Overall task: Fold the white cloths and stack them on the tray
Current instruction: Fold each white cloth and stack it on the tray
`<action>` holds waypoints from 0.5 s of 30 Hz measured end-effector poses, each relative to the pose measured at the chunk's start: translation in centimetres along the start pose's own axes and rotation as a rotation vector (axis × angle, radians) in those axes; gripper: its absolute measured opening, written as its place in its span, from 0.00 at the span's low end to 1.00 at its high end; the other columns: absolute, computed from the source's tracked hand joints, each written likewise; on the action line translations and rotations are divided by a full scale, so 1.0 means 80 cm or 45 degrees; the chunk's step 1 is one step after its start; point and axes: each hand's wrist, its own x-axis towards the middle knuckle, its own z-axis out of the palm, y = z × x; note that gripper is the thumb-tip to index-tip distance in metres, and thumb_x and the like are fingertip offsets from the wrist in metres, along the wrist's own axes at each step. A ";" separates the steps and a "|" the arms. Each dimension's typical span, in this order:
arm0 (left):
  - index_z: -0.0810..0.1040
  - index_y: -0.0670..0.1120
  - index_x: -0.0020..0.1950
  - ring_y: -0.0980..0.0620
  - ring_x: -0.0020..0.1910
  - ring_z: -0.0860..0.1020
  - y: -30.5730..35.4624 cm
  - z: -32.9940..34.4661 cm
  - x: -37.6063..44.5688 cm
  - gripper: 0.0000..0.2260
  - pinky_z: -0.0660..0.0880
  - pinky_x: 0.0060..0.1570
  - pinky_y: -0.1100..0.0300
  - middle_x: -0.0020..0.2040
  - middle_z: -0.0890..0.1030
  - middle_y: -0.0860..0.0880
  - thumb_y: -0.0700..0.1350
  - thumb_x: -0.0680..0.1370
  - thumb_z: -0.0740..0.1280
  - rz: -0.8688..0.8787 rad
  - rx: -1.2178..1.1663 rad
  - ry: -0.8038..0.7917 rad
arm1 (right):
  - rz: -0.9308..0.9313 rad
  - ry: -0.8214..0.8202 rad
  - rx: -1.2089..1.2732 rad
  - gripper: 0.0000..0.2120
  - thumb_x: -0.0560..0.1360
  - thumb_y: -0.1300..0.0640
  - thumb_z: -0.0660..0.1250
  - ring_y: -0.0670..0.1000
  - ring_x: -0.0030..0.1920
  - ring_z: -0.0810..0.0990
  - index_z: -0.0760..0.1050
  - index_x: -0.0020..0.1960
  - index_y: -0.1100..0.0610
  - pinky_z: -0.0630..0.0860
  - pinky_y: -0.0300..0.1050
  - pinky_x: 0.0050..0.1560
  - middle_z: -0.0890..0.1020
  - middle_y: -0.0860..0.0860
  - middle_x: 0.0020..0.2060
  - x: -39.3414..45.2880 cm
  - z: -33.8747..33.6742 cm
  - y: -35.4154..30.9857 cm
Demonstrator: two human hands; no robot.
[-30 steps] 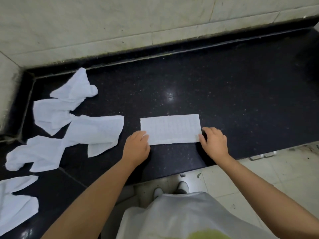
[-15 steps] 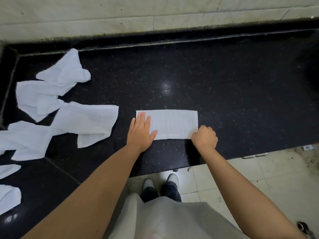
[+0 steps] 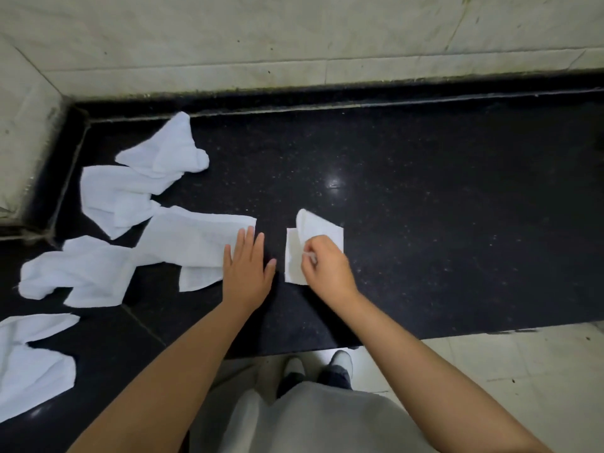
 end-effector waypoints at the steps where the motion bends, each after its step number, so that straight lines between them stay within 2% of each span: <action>1: 0.54 0.43 0.76 0.46 0.77 0.46 -0.011 -0.002 -0.006 0.25 0.46 0.74 0.47 0.78 0.49 0.44 0.49 0.81 0.55 -0.029 -0.013 0.027 | 0.031 -0.068 -0.016 0.04 0.74 0.66 0.59 0.53 0.40 0.72 0.72 0.45 0.66 0.67 0.44 0.41 0.75 0.58 0.42 0.001 0.017 0.000; 3: 0.58 0.41 0.75 0.43 0.77 0.49 -0.031 -0.004 -0.022 0.25 0.49 0.74 0.45 0.77 0.52 0.41 0.46 0.80 0.59 -0.072 -0.021 0.070 | 0.119 -0.184 -0.109 0.05 0.75 0.66 0.57 0.57 0.43 0.73 0.71 0.45 0.65 0.68 0.47 0.42 0.74 0.59 0.44 0.003 0.045 0.002; 6: 0.64 0.38 0.71 0.38 0.75 0.55 -0.056 -0.001 -0.045 0.24 0.57 0.70 0.39 0.75 0.58 0.38 0.42 0.77 0.64 -0.067 0.002 0.074 | 0.166 -0.206 -0.227 0.06 0.76 0.66 0.55 0.57 0.43 0.72 0.69 0.42 0.61 0.64 0.46 0.41 0.73 0.58 0.41 0.004 0.063 0.007; 9: 0.64 0.38 0.71 0.39 0.75 0.54 -0.063 0.002 -0.056 0.23 0.56 0.71 0.41 0.75 0.58 0.38 0.42 0.77 0.64 -0.050 -0.003 0.069 | 0.092 -0.268 -0.341 0.08 0.76 0.64 0.56 0.59 0.48 0.74 0.72 0.52 0.64 0.68 0.48 0.46 0.76 0.60 0.48 0.003 0.063 0.008; 12: 0.65 0.39 0.71 0.40 0.75 0.55 -0.055 0.006 -0.053 0.22 0.57 0.71 0.43 0.75 0.59 0.38 0.43 0.78 0.62 -0.014 -0.032 0.094 | -0.029 -0.392 -0.382 0.16 0.76 0.58 0.60 0.60 0.53 0.74 0.68 0.63 0.62 0.69 0.50 0.53 0.76 0.59 0.53 -0.001 0.052 0.011; 14: 0.70 0.38 0.67 0.38 0.72 0.63 -0.048 0.008 -0.049 0.20 0.64 0.67 0.42 0.71 0.66 0.37 0.45 0.77 0.58 0.030 -0.058 0.109 | -0.079 -0.446 -0.384 0.21 0.75 0.58 0.62 0.60 0.57 0.73 0.67 0.66 0.61 0.68 0.51 0.57 0.76 0.58 0.56 -0.010 0.037 0.020; 15: 0.74 0.38 0.63 0.37 0.69 0.68 -0.043 0.009 -0.046 0.21 0.69 0.63 0.43 0.68 0.71 0.36 0.46 0.75 0.56 0.082 -0.074 0.112 | -0.117 -0.416 -0.397 0.20 0.73 0.60 0.63 0.60 0.57 0.74 0.69 0.65 0.61 0.69 0.52 0.58 0.77 0.58 0.56 -0.016 0.027 0.025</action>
